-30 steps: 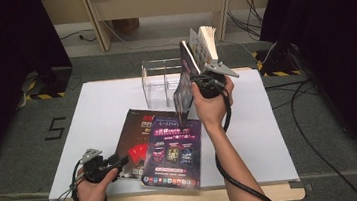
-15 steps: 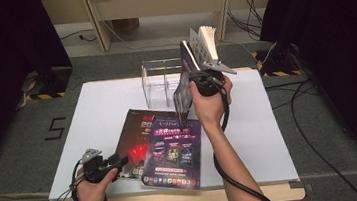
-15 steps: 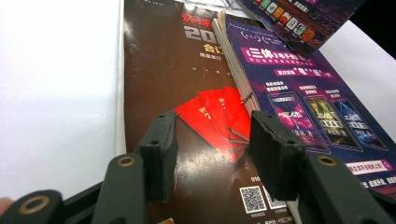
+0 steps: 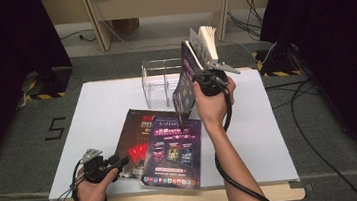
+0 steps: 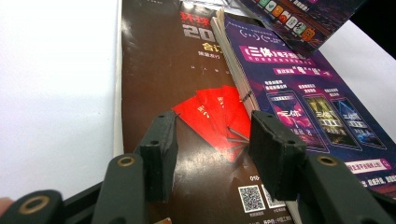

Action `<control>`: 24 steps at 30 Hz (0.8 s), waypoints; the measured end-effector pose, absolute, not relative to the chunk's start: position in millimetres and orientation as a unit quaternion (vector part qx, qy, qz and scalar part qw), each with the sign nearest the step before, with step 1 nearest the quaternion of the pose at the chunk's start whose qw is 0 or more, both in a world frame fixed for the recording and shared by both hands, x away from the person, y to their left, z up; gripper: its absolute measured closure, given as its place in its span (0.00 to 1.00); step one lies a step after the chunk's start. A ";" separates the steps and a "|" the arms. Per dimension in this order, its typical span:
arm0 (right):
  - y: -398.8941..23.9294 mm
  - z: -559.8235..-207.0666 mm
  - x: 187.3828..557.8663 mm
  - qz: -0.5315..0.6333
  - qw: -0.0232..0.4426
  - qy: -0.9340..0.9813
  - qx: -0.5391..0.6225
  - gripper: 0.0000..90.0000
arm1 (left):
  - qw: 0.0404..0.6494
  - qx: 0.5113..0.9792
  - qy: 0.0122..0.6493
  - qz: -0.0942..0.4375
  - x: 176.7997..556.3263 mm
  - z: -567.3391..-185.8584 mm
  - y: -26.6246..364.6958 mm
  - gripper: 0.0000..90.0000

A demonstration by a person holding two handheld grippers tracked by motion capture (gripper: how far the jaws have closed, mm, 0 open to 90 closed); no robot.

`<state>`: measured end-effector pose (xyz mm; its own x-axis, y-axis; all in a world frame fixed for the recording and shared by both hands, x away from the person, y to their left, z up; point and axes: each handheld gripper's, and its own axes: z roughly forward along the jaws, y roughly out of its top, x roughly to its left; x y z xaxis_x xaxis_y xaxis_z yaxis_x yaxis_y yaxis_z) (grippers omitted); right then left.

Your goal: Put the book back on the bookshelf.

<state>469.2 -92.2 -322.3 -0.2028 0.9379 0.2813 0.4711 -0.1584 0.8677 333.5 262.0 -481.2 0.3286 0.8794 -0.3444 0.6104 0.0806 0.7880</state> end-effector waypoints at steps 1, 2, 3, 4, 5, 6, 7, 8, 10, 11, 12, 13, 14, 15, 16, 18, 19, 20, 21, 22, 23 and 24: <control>-92.0 -321.5 470.2 0.482 0.239 0.604 0.587 0.89 | 0.474 0.664 0.561 0.142 333.6 -481.2 262.2 0.57; -91.8 -321.2 471.4 0.476 0.238 0.607 0.591 0.90 | 0.473 0.664 0.561 0.142 333.7 -481.1 262.4 0.57; -91.7 -320.8 472.3 0.469 0.240 0.606 0.596 0.92 | 0.473 0.664 0.561 0.143 333.6 -481.1 262.6 0.57; -91.9 -320.2 473.0 0.462 0.241 0.606 0.602 0.92 | 0.473 0.664 0.561 0.143 333.6 -481.0 262.6 0.57; -93.0 -319.7 473.7 0.460 0.236 0.605 0.605 0.93 | 0.473 0.664 0.562 0.143 333.5 -481.0 262.7 0.57; -94.1 -319.1 474.4 0.460 0.230 0.604 0.608 0.93 | 0.473 0.664 0.562 0.143 333.5 -481.0 262.8 0.57; -95.0 -318.7 474.9 0.460 0.227 0.604 0.610 0.93 | 0.473 0.664 0.561 0.143 333.6 -481.0 262.8 0.57; -95.8 -318.5 475.3 0.460 0.226 0.604 0.611 0.94 | 0.473 0.664 0.561 0.143 333.7 -481.0 262.9 0.57; -96.4 -318.4 475.6 0.463 0.223 0.604 0.610 0.94 | 0.473 0.664 0.561 0.143 333.6 -480.8 263.1 0.57; -96.6 -318.7 475.6 0.465 0.224 0.603 0.608 0.94 | 0.473 0.664 0.561 0.143 333.6 -480.8 263.2 0.57; -96.4 -319.2 475.3 0.468 0.225 0.602 0.607 0.94 | 0.473 0.664 0.561 0.143 333.6 -480.8 263.4 0.57; -95.9 -319.7 475.0 0.472 0.227 0.601 0.604 0.94 | 0.473 0.664 0.561 0.144 333.7 -480.8 263.6 0.57; -95.3 -320.0 474.5 0.473 0.228 0.601 0.602 0.94 | 0.474 0.664 0.561 0.143 333.8 -480.9 263.5 0.57; -94.9 -320.1 474.0 0.476 0.228 0.601 0.600 0.94 | 0.473 0.664 0.561 0.143 333.9 -481.1 263.5 0.57; -94.4 -320.2 473.6 0.479 0.230 0.602 0.596 0.94 | 0.473 0.663 0.562 0.143 334.0 -481.3 263.4 0.57; -93.1 -320.0 473.0 0.481 0.232 0.603 0.593 0.94 | 0.473 0.663 0.563 0.142 334.0 -481.6 263.0 0.57; -92.8 -319.7 473.0 0.481 0.234 0.604 0.591 0.94 | 0.474 0.663 0.563 0.142 333.9 -481.6 263.0 0.57; -92.2 -319.2 473.0 0.481 0.235 0.604 0.590 0.94 | 0.473 0.663 0.562 0.143 333.9 -481.4 263.1 0.57; -92.0 -318.9 473.0 0.482 0.236 0.605 0.588 0.94 | 0.473 0.664 0.561 0.143 333.9 -481.3 263.4 0.57; -91.5 -318.3 472.7 0.482 0.236 0.605 0.588 0.94 | 0.473 0.663 0.562 0.143 333.9 -481.2 263.5 0.57; -91.2 -317.8 472.4 0.484 0.237 0.604 0.587 0.94 | 0.474 0.663 0.562 0.143 333.9 -481.1 263.6 0.57; -90.9 -317.3 472.1 0.485 0.238 0.604 0.585 0.94 | 0.474 0.663 0.562 0.143 333.9 -481.2 263.6 0.57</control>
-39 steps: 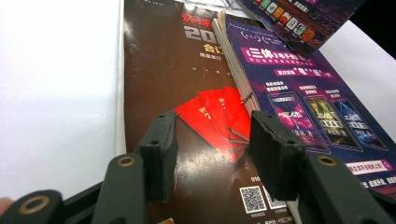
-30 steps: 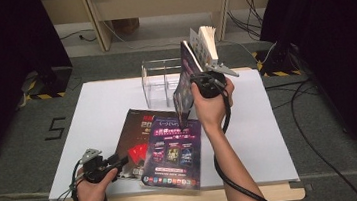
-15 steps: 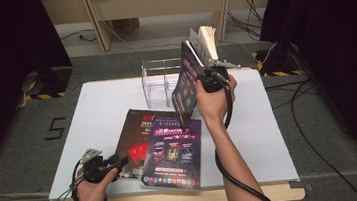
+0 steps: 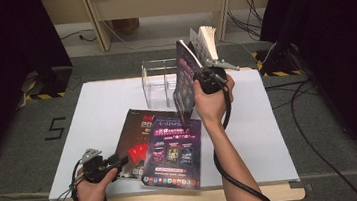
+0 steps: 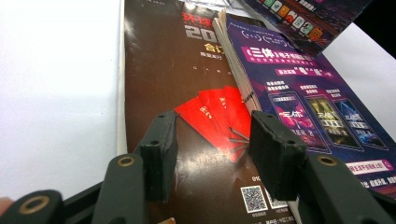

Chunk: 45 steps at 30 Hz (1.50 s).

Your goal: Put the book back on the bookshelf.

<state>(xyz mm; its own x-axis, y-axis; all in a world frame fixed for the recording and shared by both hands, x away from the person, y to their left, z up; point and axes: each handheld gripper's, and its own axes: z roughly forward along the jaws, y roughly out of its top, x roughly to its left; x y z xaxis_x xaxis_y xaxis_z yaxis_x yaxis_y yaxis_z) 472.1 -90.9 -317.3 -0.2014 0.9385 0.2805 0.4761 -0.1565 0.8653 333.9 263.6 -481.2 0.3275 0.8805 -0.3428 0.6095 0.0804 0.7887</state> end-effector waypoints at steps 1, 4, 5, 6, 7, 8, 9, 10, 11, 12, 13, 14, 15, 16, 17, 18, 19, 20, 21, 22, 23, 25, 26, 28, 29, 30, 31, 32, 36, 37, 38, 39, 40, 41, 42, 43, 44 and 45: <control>-90.7 -316.9 471.8 0.487 0.239 0.604 0.584 0.94 | 0.474 0.663 0.562 0.143 333.9 -481.2 263.5 0.57; -90.7 -315.6 471.7 0.489 0.243 0.603 0.582 0.94 | 0.474 0.663 0.562 0.143 334.0 -481.3 263.3 0.57; -90.6 -315.1 471.7 0.490 0.243 0.602 0.582 0.94 | 0.474 0.663 0.562 0.143 334.0 -481.3 263.4 0.57; -90.6 -314.7 471.7 0.490 0.244 0.602 0.581 0.94 | 0.474 0.663 0.562 0.143 334.0 -481.4 263.5 0.57; -90.6 -314.3 471.8 0.490 0.246 0.602 0.580 0.94 | 0.474 0.663 0.562 0.143 334.1 -481.5 263.7 0.57; -90.5 -313.8 471.9 0.491 0.247 0.602 0.579 0.94 | 0.474 0.663 0.562 0.143 334.1 -481.5 263.7 0.57; -90.4 -313.2 471.9 0.492 0.249 0.602 0.578 0.94 | 0.474 0.663 0.562 0.143 334.2 -481.6 263.6 0.57; -90.3 -312.8 472.0 0.492 0.249 0.602 0.578 0.94 | 0.474 0.662 0.563 0.142 334.1 -481.6 263.4 0.57; -90.2 -312.2 472.1 0.494 0.251 0.601 0.576 0.94 | 0.474 0.662 0.563 0.142 334.1 -481.8 263.0 0.57; -90.2 -311.4 472.0 0.494 0.251 0.601 0.576 0.94 | 0.474 0.662 0.563 0.141 334.0 -482.0 262.5 0.57; -90.2 -310.5 472.1 0.496 0.253 0.600 0.575 0.94 | 0.474 0.663 0.562 0.141 334.0 -482.1 262.3 0.57; -90.2 -309.8 472.1 0.496 0.254 0.600 0.574 0.94 | 0.474 0.663 0.562 0.140 334.0 -482.2 262.2 0.57; -90.2 -308.8 472.2 0.497 0.255 0.600 0.572 0.94 | 0.474 0.663 0.562 0.141 334.1 -482.2 262.3 0.57; -90.2 -308.1 472.3 0.497 0.256 0.600 0.572 0.94 | 0.474 0.662 0.563 0.141 334.2 -482.2 262.4 0.57; -90.1 -307.3 472.4 0.497 0.258 0.601 0.571 0.94 | 0.474 0.662 0.563 0.141 334.2 -482.2 262.6 0.57; -89.9 -306.7 472.5 0.500 0.259 0.599 0.570 0.94 | 0.474 0.662 0.563 0.141 334.2 -482.1 262.8 0.57; -89.8 -306.0 472.6 0.500 0.260 0.598 0.569 0.94 | 0.474 0.662 0.563 0.141 334.1 -482.1 262.9 0.57; -89.8 -305.4 472.8 0.500 0.261 0.599 0.569 0.94 | 0.474 0.661 0.564 0.141 334.1 -482.1 263.0 0.57; -89.6 -304.9 473.2 0.502 0.261 0.597 0.568 0.94 | 0.475 0.661 0.564 0.140 334.1 -482.0 263.1 0.57; -89.4 -304.2 473.5 0.503 0.261 0.597 0.568 0.94 | 0.475 0.661 0.564 0.140 334.2 -482.0 263.1 0.57; -89.2 -303.7 473.9 0.503 0.262 0.597 0.568 0.94 | 0.475 0.661 0.564 0.140 334.2 -482.1 263.2 0.57; -88.7 -302.5 474.7 0.505 0.264 0.597 0.565 0.94 | 0.475 0.661 0.564 0.140 334.3 -482.2 263.3 0.57; -88.4 -301.8 475.0 0.506 0.264 0.596 0.565 0.94 | 0.474 0.662 0.564 0.140 334.3 -482.4 263.4 0.57; -88.0 -300.4 475.6 0.507 0.267 0.595 0.563 0.94 | 0.474 0.662 0.564 0.139 334.5 -482.6 263.3 0.57; -87.6 -299.7 475.9 0.508 0.268 0.595 0.562 0.94 | 0.474 0.661 0.564 0.139 334.5 -482.6 263.3 0.57; -87.3 -299.0 476.2 0.509 0.268 0.594 0.562 0.94 | 0.475 0.661 0.564 0.139 334.5 -482.6 263.5 0.57; -87.0 -298.4 476.7 0.510 0.269 0.593 0.562 0.94 | 0.475 0.661 0.564 0.140 334.5 -482.5 263.5 0.57; -87.0 -298.1 477.2 0.510 0.270 0.593 0.561 0.94 | 0.475 0.661 0.564 0.140 334.4 -482.5 263.6 0.57; -86.1 -296.5 479.5 0.510 0.272 0.593 0.561 0.94 | 0.475 0.661 0.564 0.140 334.5 -482.4 264.1 0.57; -85.9 -296.3 480.0 0.510 0.273 0.593 0.561 0.94 | 0.475 0.661 0.564 0.140 334.5 -482.4 264.3 0.57; -85.6 -296.1 480.4 0.510 0.273 0.592 0.561 0.94 | 0.475 0.661 0.564 0.140 334.5 -482.4 264.4 0.57; -85.5 -295.8 481.0 0.511 0.272 0.592 0.561 0.94 | 0.474 0.662 0.564 0.140 334.6 -482.4 264.7 0.57; -85.6 -295.6 481.7 0.512 0.272 0.591 0.561 0.94 | 0.475 0.661 0.564 0.140 334.7 -482.5 264.7 0.57; -85.7 -295.5 482.3 0.512 0.272 0.590 0.561 0.94 | 0.475 0.661 0.565 0.140 334.8 -482.5 264.8 0.57; -85.6 -295.3 482.8 0.513 0.272 0.589 0.561 0.94 | 0.475 0.660 0.565 0.140 334.8 -482.6 265.0 0.57; -85.5 -295.2 483.4 0.514 0.273 0.589 0.561 0.94 | 0.474 0.660 0.565 0.140 334.8 -482.7 265.3 0.57; -85.4 -295.0 483.8 0.514 0.275 0.589 0.560 0.94 | 0.474 0.661 0.565 0.139 334.8 -482.7 265.5 0.57; -85.3 -294.8 484.1 0.514 0.276 0.589 0.560 0.94 | 0.474 0.661 0.565 0.140 334.8 -482.8 265.6 0.57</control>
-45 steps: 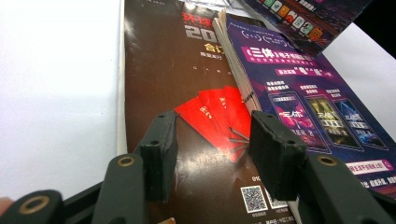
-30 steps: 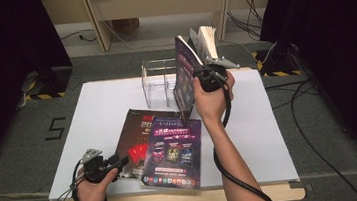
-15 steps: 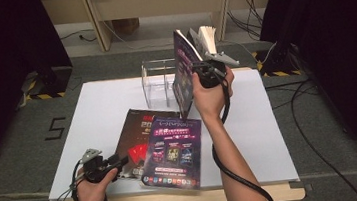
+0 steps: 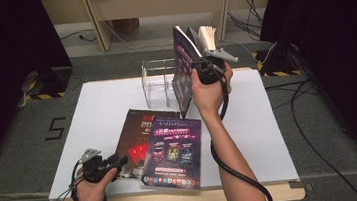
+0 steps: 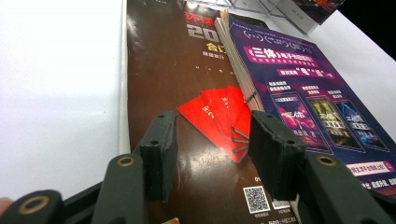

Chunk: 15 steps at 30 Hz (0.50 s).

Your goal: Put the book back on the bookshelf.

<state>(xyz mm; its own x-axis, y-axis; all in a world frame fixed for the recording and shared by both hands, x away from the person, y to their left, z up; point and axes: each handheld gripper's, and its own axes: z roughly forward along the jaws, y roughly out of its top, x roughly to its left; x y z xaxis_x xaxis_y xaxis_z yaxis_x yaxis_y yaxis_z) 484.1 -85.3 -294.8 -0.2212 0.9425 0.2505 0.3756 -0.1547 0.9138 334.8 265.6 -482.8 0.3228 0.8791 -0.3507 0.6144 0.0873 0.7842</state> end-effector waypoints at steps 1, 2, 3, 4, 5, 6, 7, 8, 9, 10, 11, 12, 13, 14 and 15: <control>-85.1 -294.4 484.4 0.514 0.276 0.588 0.560 0.94 | 0.474 0.660 0.566 0.139 334.9 -482.9 265.6 0.57; -85.1 -293.9 484.8 0.514 0.277 0.588 0.560 0.94 | 0.475 0.660 0.566 0.139 334.9 -482.9 265.7 0.57; -85.1 -293.6 485.1 0.515 0.276 0.587 0.560 0.94 | 0.475 0.659 0.566 0.139 335.0 -482.8 265.8 0.57; -85.3 -293.3 485.5 0.515 0.277 0.587 0.559 0.94 | 0.475 0.659 0.566 0.140 334.9 -482.7 266.0 0.57; -85.3 -292.7 485.8 0.515 0.277 0.587 0.560 0.94 | 0.475 0.659 0.566 0.140 334.9 -482.5 266.1 0.57; -85.2 -292.1 486.0 0.515 0.278 0.587 0.560 0.94 | 0.475 0.659 0.566 0.140 334.9 -482.5 266.2 0.57; -85.1 -291.5 486.3 0.515 0.280 0.587 0.559 0.94 | 0.475 0.659 0.566 0.140 335.0 -482.4 266.4 0.57; -84.9 -290.6 486.4 0.515 0.281 0.586 0.559 0.94 | 0.475 0.658 0.567 0.140 334.9 -482.4 266.4 0.57; -84.8 -290.1 486.8 0.515 0.282 0.587 0.558 0.94 | 0.476 0.658 0.567 0.140 334.9 -482.4 266.4 0.57; -85.0 -289.6 487.4 0.516 0.282 0.586 0.558 0.94 | 0.475 0.658 0.567 0.140 334.9 -482.4 266.5 0.57; -85.0 -289.1 488.0 0.516 0.282 0.585 0.558 0.94 | 0.476 0.658 0.567 0.140 334.9 -482.4 266.4 0.57; -85.0 -288.7 488.5 0.516 0.282 0.585 0.559 0.94 | 0.476 0.659 0.566 0.140 335.0 -482.3 266.5 0.57; -84.6 -288.3 489.4 0.517 0.281 0.585 0.559 0.94 | 0.475 0.659 0.566 0.140 335.0 -482.3 266.5 0.57; -84.1 -287.7 490.2 0.516 0.281 0.585 0.559 0.94 | 0.476 0.658 0.566 0.140 335.0 -482.3 266.6 0.57; -83.6 -287.4 490.9 0.515 0.283 0.586 0.558 0.94 | 0.476 0.658 0.566 0.139 335.0 -482.3 266.7 0.57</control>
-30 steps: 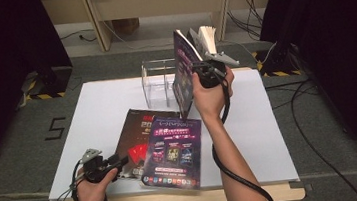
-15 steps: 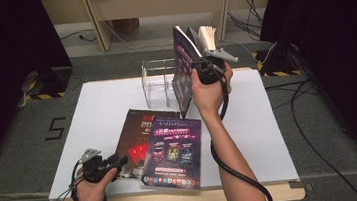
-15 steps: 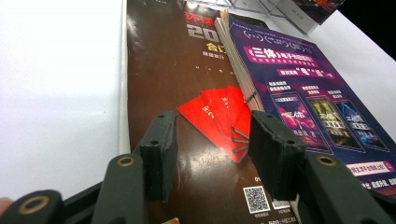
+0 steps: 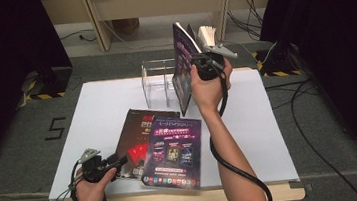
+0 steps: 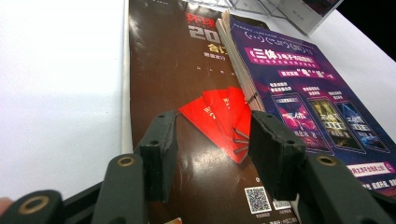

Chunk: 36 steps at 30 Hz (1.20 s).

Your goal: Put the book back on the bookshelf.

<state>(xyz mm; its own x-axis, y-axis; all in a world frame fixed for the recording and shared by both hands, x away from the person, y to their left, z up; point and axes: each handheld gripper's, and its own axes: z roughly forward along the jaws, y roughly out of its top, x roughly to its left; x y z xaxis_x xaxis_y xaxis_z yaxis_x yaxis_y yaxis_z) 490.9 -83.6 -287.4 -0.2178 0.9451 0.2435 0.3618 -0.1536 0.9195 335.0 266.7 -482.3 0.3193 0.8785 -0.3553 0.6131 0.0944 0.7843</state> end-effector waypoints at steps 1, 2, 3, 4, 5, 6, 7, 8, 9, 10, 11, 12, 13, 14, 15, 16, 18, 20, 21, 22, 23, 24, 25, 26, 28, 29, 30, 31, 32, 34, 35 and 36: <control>-83.0 -287.1 491.2 0.515 0.283 0.586 0.558 0.94 | 0.476 0.658 0.567 0.140 334.9 -482.2 266.8 0.57; -82.4 -287.0 491.6 0.515 0.284 0.586 0.557 0.94 | 0.476 0.658 0.567 0.140 334.9 -482.1 267.0 0.57; -81.8 -286.8 492.2 0.515 0.283 0.586 0.557 0.94 | 0.476 0.658 0.567 0.140 335.0 -482.1 267.1 0.57; -81.5 -286.8 492.9 0.516 0.284 0.586 0.557 0.94 | 0.476 0.657 0.567 0.140 335.1 -482.1 267.3 0.57; -81.0 -286.7 493.3 0.516 0.283 0.586 0.557 0.94 | 0.476 0.658 0.567 0.141 335.0 -482.1 267.6 0.57; -80.5 -286.6 493.6 0.516 0.283 0.586 0.556 0.94 | 0.475 0.658 0.567 0.141 334.8 -481.9 267.9 0.57; -80.0 -286.4 494.0 0.516 0.284 0.586 0.556 0.94 | 0.477 0.657 0.567 0.141 334.8 -481.8 267.8 0.57; -79.6 -286.1 494.5 0.517 0.285 0.586 0.555 0.94 | 0.477 0.657 0.567 0.141 334.8 -481.6 267.8 0.57; -79.1 -285.5 494.7 0.517 0.285 0.586 0.555 0.94 | 0.477 0.656 0.567 0.141 334.8 -481.5 267.7 0.57; -78.7 -285.1 494.9 0.517 0.285 0.586 0.555 0.94 | 0.477 0.656 0.567 0.141 334.8 -481.5 267.8 0.57; -78.3 -284.7 495.1 0.517 0.285 0.586 0.555 0.94 | 0.477 0.657 0.567 0.141 334.8 -481.5 268.0 0.57; -78.2 -284.5 495.5 0.518 0.286 0.586 0.554 0.94 | 0.476 0.657 0.567 0.141 334.8 -481.6 268.2 0.57; -77.8 -284.2 496.0 0.518 0.286 0.586 0.554 0.94 | 0.477 0.657 0.567 0.141 334.8 -481.7 268.2 0.57; -77.7 -284.1 496.4 0.518 0.286 0.586 0.554 0.94 | 0.476 0.657 0.567 0.141 334.8 -481.6 268.2 0.57; -77.7 -284.1 496.7 0.518 0.286 0.586 0.554 0.94 | 0.477 0.657 0.567 0.141 334.9 -481.6 268.3 0.57; -77.7 -284.1 497.2 0.518 0.287 0.585 0.554 0.94 | 0.477 0.657 0.567 0.141 334.9 -481.5 268.3 0.57; -77.5 -284.2 498.3 0.519 0.287 0.584 0.554 0.94 | 0.477 0.656 0.568 0.141 335.0 -481.5 268.3 0.57; -77.4 -284.2 499.4 0.518 0.289 0.584 0.554 0.94 | 0.476 0.657 0.567 0.141 335.1 -481.9 268.3 0.57; -77.2 -284.3 499.9 0.518 0.289 0.584 0.555 0.94 | 0.476 0.657 0.567 0.141 335.1 -482.1 268.2 0.57; -77.2 -284.3 500.5 0.517 0.289 0.584 0.555 0.94 | 0.476 0.658 0.567 0.141 335.1 -482.1 268.2 0.57; -77.3 -284.3 501.0 0.516 0.289 0.584 0.555 0.94 | 0.476 0.658 0.567 0.141 335.0 -482.0 268.1 0.57; -77.4 -284.3 501.5 0.516 0.289 0.584 0.555 0.94 | 0.476 0.658 0.567 0.141 335.0 -481.9 268.0 0.57; -77.3 -284.2 501.8 0.517 0.289 0.584 0.556 0.94 | 0.476 0.657 0.567 0.141 335.1 -481.9 268.0 0.57; -77.3 -284.1 502.1 0.517 0.289 0.584 0.555 0.94 | 0.476 0.657 0.567 0.141 335.1 -481.8 268.1 0.57; -76.9 -283.7 502.5 0.519 0.289 0.583 0.555 0.94 | 0.477 0.656 0.568 0.142 335.1 -481.8 268.3 0.57; -76.7 -283.5 502.7 0.518 0.289 0.583 0.555 0.94 | 0.477 0.656 0.568 0.142 335.1 -481.8 268.3 0.57; -76.4 -283.2 503.0 0.518 0.289 0.583 0.555 0.94 | 0.477 0.656 0.568 0.141 335.1 -481.8 268.3 0.57; -76.1 -283.0 503.3 0.519 0.289 0.583 0.555 0.94 | 0.477 0.657 0.567 0.141 335.1 -481.7 268.2 0.57; -75.9 -282.9 503.9 0.518 0.289 0.583 0.555 0.94 | 0.477 0.656 0.567 0.141 335.1 -481.7 268.2 0.57; -75.5 -282.6 504.8 0.519 0.289 0.582 0.555 0.94 | 0.477 0.656 0.568 0.142 335.1 -481.7 268.5 0.57; -75.1 -282.4 505.3 0.519 0.290 0.583 0.555 0.94 | 0.477 0.656 0.568 0.142 335.1 -481.7 268.7 0.57; -74.9 -282.3 505.6 0.519 0.289 0.582 0.555 0.94 | 0.477 0.656 0.568 0.142 335.2 -481.7 268.9 0.57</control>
